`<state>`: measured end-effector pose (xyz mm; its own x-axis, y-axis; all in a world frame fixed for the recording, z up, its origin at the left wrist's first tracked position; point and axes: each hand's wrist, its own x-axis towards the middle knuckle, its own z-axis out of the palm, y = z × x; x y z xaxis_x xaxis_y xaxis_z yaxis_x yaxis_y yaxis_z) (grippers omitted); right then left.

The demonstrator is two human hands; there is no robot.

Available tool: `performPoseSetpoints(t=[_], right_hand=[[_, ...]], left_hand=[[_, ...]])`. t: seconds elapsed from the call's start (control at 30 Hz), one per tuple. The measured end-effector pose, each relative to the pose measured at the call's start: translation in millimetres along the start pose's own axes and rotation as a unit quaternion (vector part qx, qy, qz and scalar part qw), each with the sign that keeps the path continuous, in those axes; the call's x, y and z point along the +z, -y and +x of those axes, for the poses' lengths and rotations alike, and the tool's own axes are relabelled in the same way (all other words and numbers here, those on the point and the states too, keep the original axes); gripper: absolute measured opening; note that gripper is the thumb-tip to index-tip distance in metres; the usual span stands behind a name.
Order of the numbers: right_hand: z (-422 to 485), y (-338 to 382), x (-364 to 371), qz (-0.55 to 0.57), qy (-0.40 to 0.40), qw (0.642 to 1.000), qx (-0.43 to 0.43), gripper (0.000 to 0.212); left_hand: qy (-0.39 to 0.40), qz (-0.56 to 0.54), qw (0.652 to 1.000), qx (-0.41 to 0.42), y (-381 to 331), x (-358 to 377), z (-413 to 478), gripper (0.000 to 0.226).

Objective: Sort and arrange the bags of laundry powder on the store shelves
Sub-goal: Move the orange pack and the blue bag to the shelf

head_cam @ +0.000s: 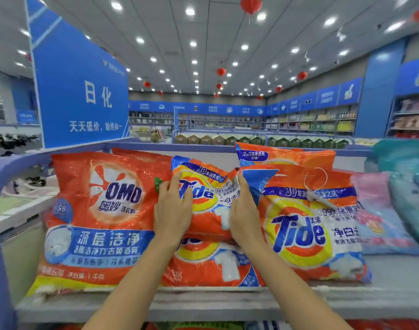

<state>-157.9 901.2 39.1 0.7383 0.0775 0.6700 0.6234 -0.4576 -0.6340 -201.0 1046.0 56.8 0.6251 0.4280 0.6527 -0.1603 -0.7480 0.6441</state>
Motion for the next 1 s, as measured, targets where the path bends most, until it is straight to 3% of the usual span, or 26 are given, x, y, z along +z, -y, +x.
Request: performPoseSetpoints(t=[0.13, 0.27, 0.43, 0.5, 0.57, 0.7, 0.83, 1.0], right_hand=[[15.5, -2.9, 15.0, -0.033, 0.003, 0.999, 0.0, 0.052], [20.9, -12.6, 28.7, -0.159, 0.053, 0.986, 0.014, 0.047], [29.3, -8.5, 28.7, -0.299, 0.029, 0.953, -0.043, 0.045], [26.9, -4.4, 29.0, -0.289, 0.041, 0.951, -0.097, 0.043], [20.6, -7.0, 28.0, -0.273, 0.092, 0.953, -0.097, 0.042], [18.3, -21.9, 20.4, -0.293, 0.18, 0.938, 0.048, 0.065], [21.3, -14.6, 22.3, -0.295, 0.182, 0.935, 0.079, 0.075], [0.9, 0.0, 2.5, -0.154, 0.126, 0.98, 0.017, 0.059]], left_hand=[[-0.027, 0.055, 0.998, -0.007, 0.2, 9.9, 28.7, 0.045], [0.052, 0.167, 0.983, -0.06, 10.9, 17.6, 38.1, 0.057], [0.09, 0.296, 0.942, 0.13, 19.2, 25.7, 5.2, 0.068], [0.11, 0.316, 0.934, 0.122, 21.7, 26.5, -4.1, 0.067], [0.116, 0.32, 0.934, 0.112, 21.3, 26.6, -5.7, 0.067], [0.148, 0.3, 0.937, 0.097, 16.1, 25.3, -0.5, 0.067], [0.188, 0.254, 0.946, 0.074, 14.5, 19.2, 4.2, 0.069], [0.172, 0.197, 0.958, 0.113, 12.8, 4.7, -3.3, 0.063]])
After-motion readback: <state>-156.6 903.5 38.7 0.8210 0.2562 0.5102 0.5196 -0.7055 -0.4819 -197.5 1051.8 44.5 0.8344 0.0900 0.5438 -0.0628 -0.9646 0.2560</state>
